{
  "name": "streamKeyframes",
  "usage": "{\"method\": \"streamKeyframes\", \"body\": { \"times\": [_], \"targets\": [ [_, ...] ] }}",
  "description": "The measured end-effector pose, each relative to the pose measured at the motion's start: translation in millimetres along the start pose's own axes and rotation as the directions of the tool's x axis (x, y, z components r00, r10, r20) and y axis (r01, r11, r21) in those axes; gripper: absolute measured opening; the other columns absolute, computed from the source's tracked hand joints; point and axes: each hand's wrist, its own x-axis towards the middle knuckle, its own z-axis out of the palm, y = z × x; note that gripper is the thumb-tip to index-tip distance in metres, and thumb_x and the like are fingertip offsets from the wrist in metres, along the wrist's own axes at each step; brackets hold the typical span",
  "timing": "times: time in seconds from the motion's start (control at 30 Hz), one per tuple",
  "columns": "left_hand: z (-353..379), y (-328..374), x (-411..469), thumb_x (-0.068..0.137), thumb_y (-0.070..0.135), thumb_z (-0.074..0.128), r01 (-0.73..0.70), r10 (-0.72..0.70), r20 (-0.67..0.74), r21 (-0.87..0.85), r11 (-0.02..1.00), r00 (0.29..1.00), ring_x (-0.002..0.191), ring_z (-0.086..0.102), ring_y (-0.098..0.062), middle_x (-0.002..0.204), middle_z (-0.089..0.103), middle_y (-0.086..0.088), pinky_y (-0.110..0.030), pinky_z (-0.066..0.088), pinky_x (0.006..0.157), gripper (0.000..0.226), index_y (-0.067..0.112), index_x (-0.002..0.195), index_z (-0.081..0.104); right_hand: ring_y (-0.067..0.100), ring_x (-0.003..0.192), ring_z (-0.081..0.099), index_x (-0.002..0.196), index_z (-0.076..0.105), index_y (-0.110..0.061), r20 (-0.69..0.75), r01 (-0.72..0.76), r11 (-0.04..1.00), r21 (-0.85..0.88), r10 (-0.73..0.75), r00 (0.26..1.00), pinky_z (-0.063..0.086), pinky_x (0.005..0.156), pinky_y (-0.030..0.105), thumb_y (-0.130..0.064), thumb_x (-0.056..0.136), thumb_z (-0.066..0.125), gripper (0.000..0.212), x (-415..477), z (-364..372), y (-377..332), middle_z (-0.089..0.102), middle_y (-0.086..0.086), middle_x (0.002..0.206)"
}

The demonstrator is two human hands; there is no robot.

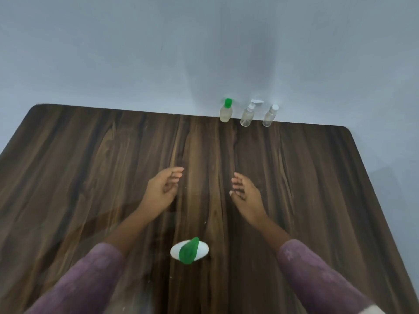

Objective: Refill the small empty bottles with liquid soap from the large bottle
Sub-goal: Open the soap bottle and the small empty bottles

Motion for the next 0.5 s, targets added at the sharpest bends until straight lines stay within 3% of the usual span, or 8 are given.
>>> {"method": "streamKeyframes", "body": {
  "times": [0.07,0.13,0.27,0.33,0.43,0.5],
  "targets": [
    [7.2,12.7,37.8,0.085,-0.02,0.051,-0.016,0.016,0.018,0.005,1.0,1.0,0.093,0.058,0.009,0.11,0.058,-0.013,-0.006,0.043,0.085,0.044,-0.002,0.124,0.054,0.016,0.111,0.053,0.137,0.043,-0.006,-0.004,-0.006,1.0,0.021,0.006,1.0,0.045,0.087,0.008,0.005,0.088,0.06,0.053,35.6,-4.3,-9.7,0.054,0.012,0.126],
    [15.6,25.0,77.2,0.087,-0.014,0.053,-0.032,0.029,0.063,0.047,0.998,0.998,0.097,0.057,0.0,0.114,0.058,-0.012,-0.004,0.042,0.086,0.041,-0.001,0.126,0.054,0.014,0.11,0.053,0.139,0.041,-0.004,-0.016,-0.001,1.0,0.006,0.001,1.0,0.045,0.083,0.006,0.0,0.09,0.061,0.053,74.6,-8.2,-22.7,0.053,0.01,0.128],
    [34.1,36.3,154.2,0.09,-0.006,0.054,-0.01,0.003,0.097,0.069,0.998,0.995,0.109,0.053,-0.012,0.124,0.058,-0.013,0.002,0.037,0.084,0.038,0.003,0.127,0.054,0.019,0.105,0.059,0.14,0.041,-0.004,-0.119,-0.003,1.0,-0.026,0.0,0.993,0.048,0.093,0.03,-0.006,0.089,0.064,0.056,149.9,-9.9,-44.9,0.053,0.011,0.134],
    [43.2,37.0,191.0,0.092,-0.003,0.054,0.036,-0.041,0.09,0.062,0.997,0.995,0.108,0.055,-0.013,0.126,0.058,-0.01,-0.004,0.038,0.087,0.037,0.004,0.128,0.053,0.024,0.105,0.061,0.14,0.039,-0.004,-0.155,-0.017,0.999,-0.049,0.009,0.988,0.047,0.093,0.031,-0.009,0.089,0.064,0.056,184.4,-8.1,-48.1,0.05,0.011,0.137],
    [54.3,36.1,223.9,0.092,0.001,0.054,0.074,-0.077,0.092,0.035,0.997,0.993,0.099,0.059,-0.015,0.133,0.054,-0.007,-0.019,0.043,0.093,0.04,0.008,0.131,0.05,0.029,0.107,0.06,0.139,0.038,-0.001,-0.203,0.02,0.986,-0.163,-0.054,0.978,0.043,0.086,0.022,-0.006,0.089,0.062,0.056,217.4,-5.5,-48.8,0.045,0.015,0.139],
    [67.1,30.3,242.9,0.092,0.0,0.052,0.104,-0.106,0.114,0.023,0.994,0.988,0.098,0.058,-0.018,0.138,0.049,-0.005,-0.025,0.046,0.093,0.045,0.009,0.136,0.045,0.032,0.118,0.052,0.139,0.036,0.002,-0.228,0.034,0.972,-0.231,-0.089,0.97,0.044,0.096,0.03,-0.002,0.088,0.06,0.056,239.1,-3.0,-41.2,0.041,0.02,0.139]
  ]
}}
